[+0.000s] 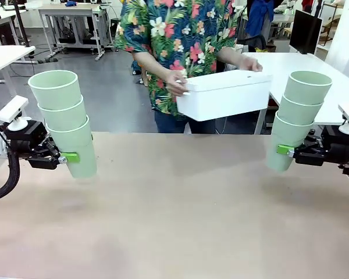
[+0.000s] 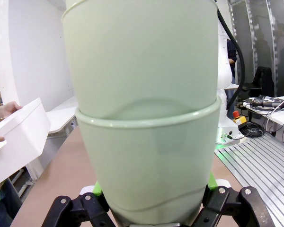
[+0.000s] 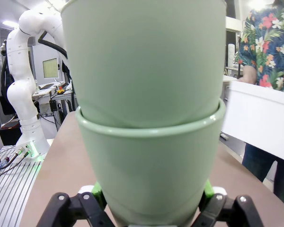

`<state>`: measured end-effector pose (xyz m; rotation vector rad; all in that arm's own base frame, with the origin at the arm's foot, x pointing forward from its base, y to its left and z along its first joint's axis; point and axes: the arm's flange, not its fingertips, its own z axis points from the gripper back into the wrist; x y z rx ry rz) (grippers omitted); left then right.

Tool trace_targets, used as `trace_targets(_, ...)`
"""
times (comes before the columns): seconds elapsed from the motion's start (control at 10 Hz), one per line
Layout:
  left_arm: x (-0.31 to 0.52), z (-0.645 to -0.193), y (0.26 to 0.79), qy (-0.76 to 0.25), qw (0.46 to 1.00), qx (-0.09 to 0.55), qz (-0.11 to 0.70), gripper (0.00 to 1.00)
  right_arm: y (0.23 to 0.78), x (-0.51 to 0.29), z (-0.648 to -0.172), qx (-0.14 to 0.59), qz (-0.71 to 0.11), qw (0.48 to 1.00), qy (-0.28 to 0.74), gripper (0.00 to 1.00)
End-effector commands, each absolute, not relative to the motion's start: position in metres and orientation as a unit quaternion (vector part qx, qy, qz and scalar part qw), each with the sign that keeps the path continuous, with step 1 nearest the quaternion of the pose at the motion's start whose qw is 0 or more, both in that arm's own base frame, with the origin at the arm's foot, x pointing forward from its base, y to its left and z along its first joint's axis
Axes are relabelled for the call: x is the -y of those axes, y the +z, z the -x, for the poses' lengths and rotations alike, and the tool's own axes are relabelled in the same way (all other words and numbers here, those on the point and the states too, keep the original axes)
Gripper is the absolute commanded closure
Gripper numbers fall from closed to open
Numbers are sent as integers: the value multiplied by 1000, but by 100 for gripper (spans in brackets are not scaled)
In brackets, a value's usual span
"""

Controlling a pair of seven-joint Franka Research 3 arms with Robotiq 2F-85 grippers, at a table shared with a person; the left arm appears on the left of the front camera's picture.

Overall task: Stack the cups and store them in the basket.
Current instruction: Place the stack of Reusable plastic cups into the Pantry Basket.

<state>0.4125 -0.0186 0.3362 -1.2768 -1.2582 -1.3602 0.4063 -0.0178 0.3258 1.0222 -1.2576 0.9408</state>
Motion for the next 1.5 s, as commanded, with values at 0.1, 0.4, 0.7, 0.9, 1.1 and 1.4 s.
trace_targets(0.1,18,-411,340,-547,427,507,512,15,329,17,-406,542,-438,591,407,15)
trace_targets(0.4,18,-411,340,-547,427,507,512,15,329,17,-406,542,-438,591,407,15)
trace_targets(0.7,18,-411,340,-547,427,507,512,15,329,17,-406,542,-438,591,407,15)
trace_targets(0.9,18,-411,340,-547,427,507,512,15,329,17,-406,542,-438,591,407,15)
trace_targets(1.1,18,-411,340,-547,427,507,512,15,329,17,-406,542,-438,591,407,15)
trace_targets(1.4,18,-411,340,-547,427,507,512,15,329,17,-406,542,-438,591,407,15)
